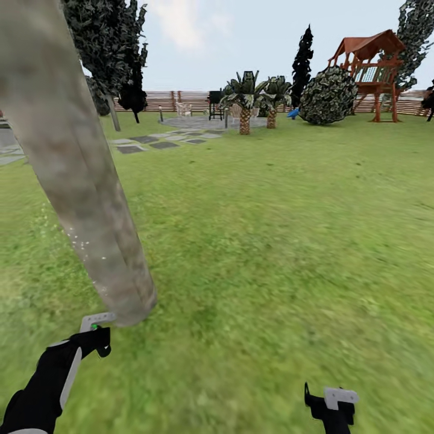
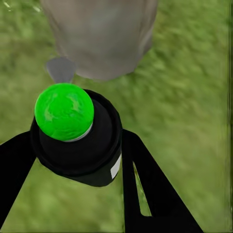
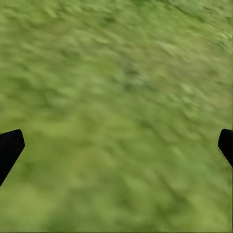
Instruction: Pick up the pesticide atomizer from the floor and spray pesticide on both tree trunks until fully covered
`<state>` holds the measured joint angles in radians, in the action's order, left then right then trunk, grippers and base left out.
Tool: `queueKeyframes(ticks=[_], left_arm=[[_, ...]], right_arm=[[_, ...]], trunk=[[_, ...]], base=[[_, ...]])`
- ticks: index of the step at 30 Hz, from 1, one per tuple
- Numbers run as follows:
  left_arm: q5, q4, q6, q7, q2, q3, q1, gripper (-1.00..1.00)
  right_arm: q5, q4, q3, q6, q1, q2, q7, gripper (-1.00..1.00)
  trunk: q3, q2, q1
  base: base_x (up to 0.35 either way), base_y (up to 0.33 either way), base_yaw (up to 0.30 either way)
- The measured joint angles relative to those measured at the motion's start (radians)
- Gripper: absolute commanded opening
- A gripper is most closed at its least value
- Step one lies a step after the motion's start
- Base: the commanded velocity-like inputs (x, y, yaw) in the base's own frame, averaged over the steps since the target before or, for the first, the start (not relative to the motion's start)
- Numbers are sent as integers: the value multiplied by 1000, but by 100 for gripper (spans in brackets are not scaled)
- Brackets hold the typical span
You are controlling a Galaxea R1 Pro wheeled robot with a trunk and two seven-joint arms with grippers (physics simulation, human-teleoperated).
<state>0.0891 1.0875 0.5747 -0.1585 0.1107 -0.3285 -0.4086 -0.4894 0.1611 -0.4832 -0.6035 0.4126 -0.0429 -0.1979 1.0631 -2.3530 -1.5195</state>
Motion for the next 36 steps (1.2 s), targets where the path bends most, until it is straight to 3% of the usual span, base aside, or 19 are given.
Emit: queueKeyframes(ticks=[3,6,11,24,30,34,36], left_arm=[[0,-2,-22,-1,0,-1,2,-100],[-2,-10,-157,0,-1,-3,28,-100],[-7,-5,-187,0,0,-10,33,-100],[-5,-2,-184,4,4,-19,34,-100],[1,-2,-175,14,-1,-45,34,-100],[2,-1,-44,15,-1,-34,33,-100],[4,0,-26,16,0,-34,33,-100]], right_arm=[[0,0,0,0,0,0,0,100],[0,0,0,1,0,0,0,100],[0,0,0,1,0,0,0,100],[0,0,0,1,0,0,0,100],[0,0,0,1,0,0,0,100],[0,0,0,0,0,0,0,100],[0,0,0,0,0,0,0,100]], trunk=[[0,0,0],[0,0,0],[0,0,0],[0,0,0],[0,0,0],[0,0,0],[0,0,0]], base=[[221,-211,4],[240,-185,0],[-26,-135,0],[-25,-34,236],[136,-214,43],[156,-240,162],[145,-243,268]])
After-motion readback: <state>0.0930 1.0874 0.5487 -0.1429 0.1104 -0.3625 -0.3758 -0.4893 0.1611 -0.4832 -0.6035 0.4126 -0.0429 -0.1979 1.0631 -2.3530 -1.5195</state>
